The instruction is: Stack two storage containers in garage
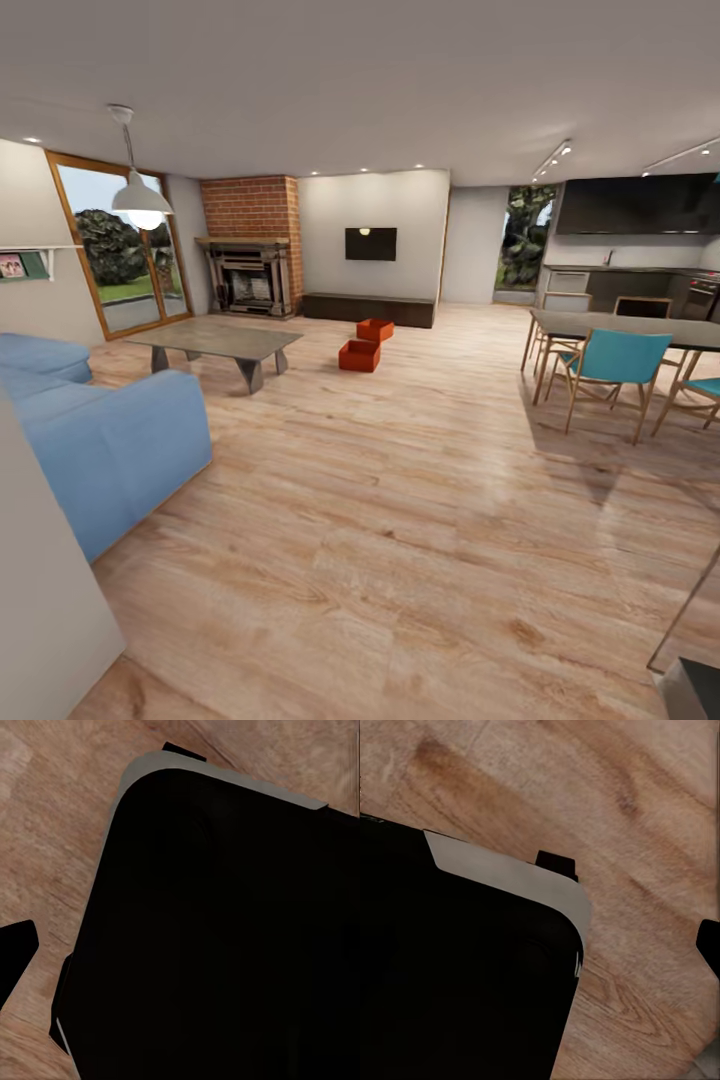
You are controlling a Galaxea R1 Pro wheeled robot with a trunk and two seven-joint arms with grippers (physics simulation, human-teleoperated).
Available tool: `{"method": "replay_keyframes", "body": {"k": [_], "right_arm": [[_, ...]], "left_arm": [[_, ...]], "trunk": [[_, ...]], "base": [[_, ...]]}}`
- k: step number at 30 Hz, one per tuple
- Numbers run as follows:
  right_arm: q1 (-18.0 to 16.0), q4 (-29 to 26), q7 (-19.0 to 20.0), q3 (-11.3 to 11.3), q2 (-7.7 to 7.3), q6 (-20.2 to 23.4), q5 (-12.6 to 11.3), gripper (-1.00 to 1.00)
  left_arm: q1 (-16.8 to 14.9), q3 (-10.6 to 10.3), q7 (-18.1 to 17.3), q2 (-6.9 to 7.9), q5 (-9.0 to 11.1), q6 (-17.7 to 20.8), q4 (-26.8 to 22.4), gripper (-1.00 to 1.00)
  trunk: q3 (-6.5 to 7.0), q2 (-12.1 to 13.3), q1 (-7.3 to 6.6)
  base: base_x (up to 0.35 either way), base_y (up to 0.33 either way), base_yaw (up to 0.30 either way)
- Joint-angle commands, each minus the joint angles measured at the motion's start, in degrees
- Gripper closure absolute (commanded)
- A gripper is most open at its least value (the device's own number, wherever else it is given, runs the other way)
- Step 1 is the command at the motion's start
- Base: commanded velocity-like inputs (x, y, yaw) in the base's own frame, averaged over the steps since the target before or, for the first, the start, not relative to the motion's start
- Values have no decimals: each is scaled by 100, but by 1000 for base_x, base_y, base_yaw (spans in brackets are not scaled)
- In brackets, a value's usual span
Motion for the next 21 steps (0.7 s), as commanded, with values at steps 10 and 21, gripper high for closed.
{"method": "replay_keyframes", "body": {"k": [10,21], "right_arm": [[-5,19,29,43,-34,-59,-67,-100],[-5,55,20,36,-30,-68,-94,-100]], "left_arm": [[0,-8,3,5,27,-14,-4,-100],[0,-8,3,11,24,4,-4,-100]], "trunk": [[-5,-2,3],[-5,-2,3]], "base": [[325,0,0],[325,0,0]]}}
